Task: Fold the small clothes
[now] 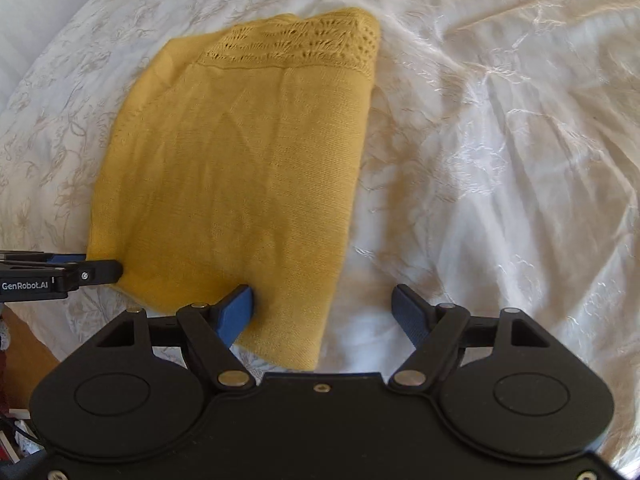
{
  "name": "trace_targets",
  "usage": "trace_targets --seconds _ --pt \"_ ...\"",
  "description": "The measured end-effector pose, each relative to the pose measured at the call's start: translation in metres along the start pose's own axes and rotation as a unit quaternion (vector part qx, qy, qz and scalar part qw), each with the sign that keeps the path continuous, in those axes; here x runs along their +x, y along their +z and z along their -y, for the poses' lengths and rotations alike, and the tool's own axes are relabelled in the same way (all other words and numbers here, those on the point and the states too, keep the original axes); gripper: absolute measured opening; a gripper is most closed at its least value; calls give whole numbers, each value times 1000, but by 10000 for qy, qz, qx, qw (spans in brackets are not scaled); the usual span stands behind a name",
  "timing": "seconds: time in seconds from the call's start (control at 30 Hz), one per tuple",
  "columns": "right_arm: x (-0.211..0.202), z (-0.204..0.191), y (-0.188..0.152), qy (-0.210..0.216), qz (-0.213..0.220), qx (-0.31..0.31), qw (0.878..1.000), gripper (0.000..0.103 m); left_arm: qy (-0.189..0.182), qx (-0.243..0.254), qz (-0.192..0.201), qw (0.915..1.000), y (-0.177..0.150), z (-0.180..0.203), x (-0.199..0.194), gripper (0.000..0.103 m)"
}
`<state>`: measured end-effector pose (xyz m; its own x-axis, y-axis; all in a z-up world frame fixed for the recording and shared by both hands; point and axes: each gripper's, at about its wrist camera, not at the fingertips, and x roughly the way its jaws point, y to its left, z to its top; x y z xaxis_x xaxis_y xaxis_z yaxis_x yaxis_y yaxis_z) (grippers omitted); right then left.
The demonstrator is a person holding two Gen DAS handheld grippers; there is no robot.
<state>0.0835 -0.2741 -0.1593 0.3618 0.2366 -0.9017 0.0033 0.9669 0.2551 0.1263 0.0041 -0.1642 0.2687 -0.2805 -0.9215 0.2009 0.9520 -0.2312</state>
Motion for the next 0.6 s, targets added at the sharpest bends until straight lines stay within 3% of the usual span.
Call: trace_targets --seconds 0.13,0.2,0.23,0.27,0.3,0.4,0.47,0.6 --pt "-26 6 17 213 597 186 9978 82 -167 313 621 9974 13 10 -39 44" --pt "-31 7 34 255 874 295 9954 94 -300 407 1004 9937 28 17 -51 58" --pt "-31 7 43 274 955 361 9944 96 -376 417 1132 9920 38 21 -53 74" --pt "-28 6 53 265 1004 423 9937 96 -456 405 1233 9905 47 23 -52 80" --pt "-24 6 62 229 1042 468 9932 96 -542 362 1317 9891 60 27 -47 81" --pt "-14 4 89 143 1113 531 9923 102 -386 228 1303 9905 93 33 -29 85" --pt "-3 7 102 111 1058 579 9926 102 -183 240 1350 9904 107 37 -19 95" --pt "14 13 121 -20 894 636 9940 102 -7 293 1084 9937 131 33 9 95"
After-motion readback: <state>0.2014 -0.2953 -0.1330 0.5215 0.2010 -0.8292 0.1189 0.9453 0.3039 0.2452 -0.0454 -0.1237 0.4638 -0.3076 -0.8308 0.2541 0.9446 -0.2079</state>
